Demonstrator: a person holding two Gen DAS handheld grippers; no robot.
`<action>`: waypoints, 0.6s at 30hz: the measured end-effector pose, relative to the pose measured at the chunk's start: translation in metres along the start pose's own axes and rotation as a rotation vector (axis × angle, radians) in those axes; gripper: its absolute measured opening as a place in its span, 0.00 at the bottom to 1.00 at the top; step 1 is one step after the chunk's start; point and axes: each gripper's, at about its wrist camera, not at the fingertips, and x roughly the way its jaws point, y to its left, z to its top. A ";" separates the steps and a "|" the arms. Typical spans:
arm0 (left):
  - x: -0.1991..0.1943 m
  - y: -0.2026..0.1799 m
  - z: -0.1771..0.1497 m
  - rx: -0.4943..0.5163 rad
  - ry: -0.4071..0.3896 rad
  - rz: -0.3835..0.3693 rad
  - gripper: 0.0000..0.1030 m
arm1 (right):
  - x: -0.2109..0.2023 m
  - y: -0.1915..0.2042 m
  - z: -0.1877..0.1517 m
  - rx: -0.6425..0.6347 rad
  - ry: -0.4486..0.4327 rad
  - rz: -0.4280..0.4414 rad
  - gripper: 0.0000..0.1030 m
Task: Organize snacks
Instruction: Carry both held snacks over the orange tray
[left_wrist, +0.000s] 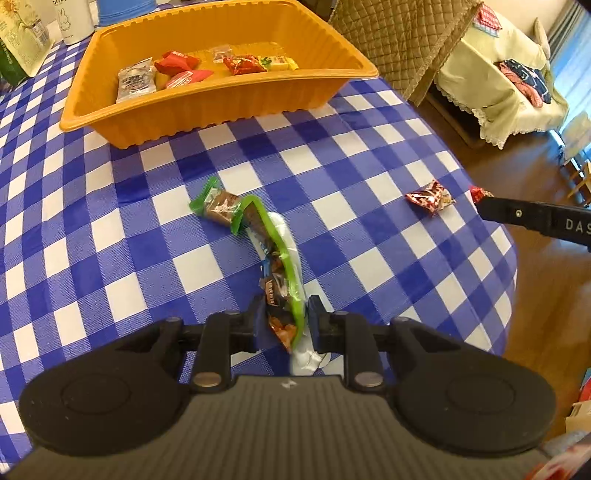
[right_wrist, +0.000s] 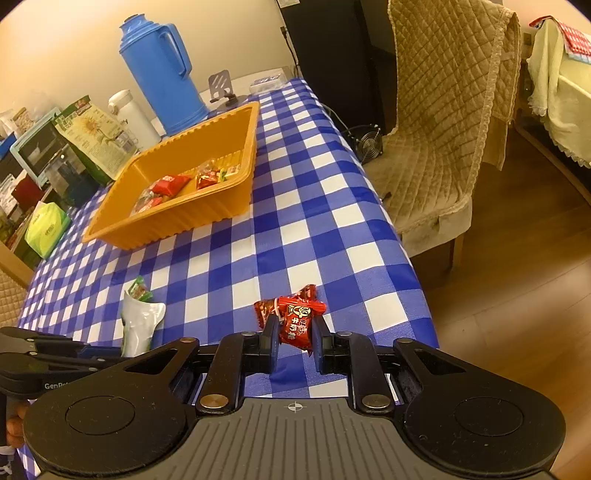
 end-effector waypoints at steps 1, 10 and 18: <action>0.000 0.000 0.000 -0.006 -0.006 0.000 0.21 | 0.000 0.001 0.000 -0.001 0.000 0.001 0.18; 0.011 -0.006 0.012 -0.014 -0.010 0.039 0.25 | -0.003 0.002 0.000 -0.009 0.000 0.000 0.18; 0.009 -0.010 0.009 0.015 -0.015 0.050 0.22 | -0.004 0.002 0.001 -0.017 0.000 0.005 0.18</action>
